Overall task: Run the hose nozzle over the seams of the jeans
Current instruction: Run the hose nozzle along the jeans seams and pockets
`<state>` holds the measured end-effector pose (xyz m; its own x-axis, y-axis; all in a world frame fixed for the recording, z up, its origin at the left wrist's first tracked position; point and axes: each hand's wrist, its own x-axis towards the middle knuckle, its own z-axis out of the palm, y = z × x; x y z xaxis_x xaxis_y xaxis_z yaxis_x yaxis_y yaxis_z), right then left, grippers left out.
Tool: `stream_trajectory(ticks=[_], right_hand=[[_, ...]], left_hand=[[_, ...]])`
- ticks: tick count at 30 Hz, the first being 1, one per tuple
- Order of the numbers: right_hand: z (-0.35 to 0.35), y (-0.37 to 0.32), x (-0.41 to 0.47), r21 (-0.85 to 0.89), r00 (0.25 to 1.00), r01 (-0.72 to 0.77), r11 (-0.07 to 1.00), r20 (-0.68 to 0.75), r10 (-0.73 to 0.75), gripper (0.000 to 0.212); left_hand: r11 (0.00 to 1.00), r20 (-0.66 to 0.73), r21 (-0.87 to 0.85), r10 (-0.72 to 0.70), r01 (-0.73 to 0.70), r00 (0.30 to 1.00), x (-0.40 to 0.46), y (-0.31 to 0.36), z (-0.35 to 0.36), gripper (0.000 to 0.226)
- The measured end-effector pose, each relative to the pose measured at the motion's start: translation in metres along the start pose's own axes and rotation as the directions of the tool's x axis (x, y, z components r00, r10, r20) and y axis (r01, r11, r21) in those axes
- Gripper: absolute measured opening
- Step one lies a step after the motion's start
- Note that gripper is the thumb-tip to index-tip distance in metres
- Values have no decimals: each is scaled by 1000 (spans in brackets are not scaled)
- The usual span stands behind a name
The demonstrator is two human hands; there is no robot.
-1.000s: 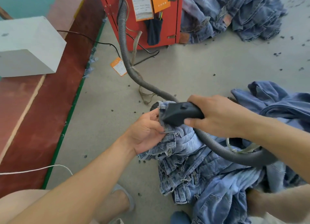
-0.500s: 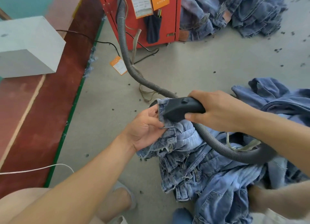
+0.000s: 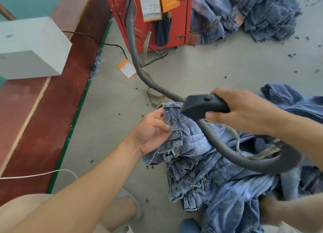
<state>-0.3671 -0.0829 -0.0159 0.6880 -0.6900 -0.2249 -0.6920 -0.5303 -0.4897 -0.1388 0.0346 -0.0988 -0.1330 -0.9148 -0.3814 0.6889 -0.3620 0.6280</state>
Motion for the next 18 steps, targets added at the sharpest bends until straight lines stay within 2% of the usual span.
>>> stream_trajectory(ticks=[2,4,9,15,18], right_hand=[[7,-6,-6,-32,991,48,998,123,-44,22],[20,-13,-4,-29,984,69,997,167,-64,23],[19,-11,12,-5,999,48,999,-1,-48,25],[10,-3,-5,-15,988,83,996,136,-80,21],[26,-11,1,8,993,93,996,67,-93,25]], left_hand=[[1000,15,-18,8,-8,1000,0,0,-1,76],[1000,33,1,-9,9,999,-1,-2,-2,78],[999,87,4,-37,37,996,0,-6,-4,79],[999,65,-32,-16,18,998,0,-1,-7,79],[998,115,7,-63,63,991,-1,-6,-5,82]])
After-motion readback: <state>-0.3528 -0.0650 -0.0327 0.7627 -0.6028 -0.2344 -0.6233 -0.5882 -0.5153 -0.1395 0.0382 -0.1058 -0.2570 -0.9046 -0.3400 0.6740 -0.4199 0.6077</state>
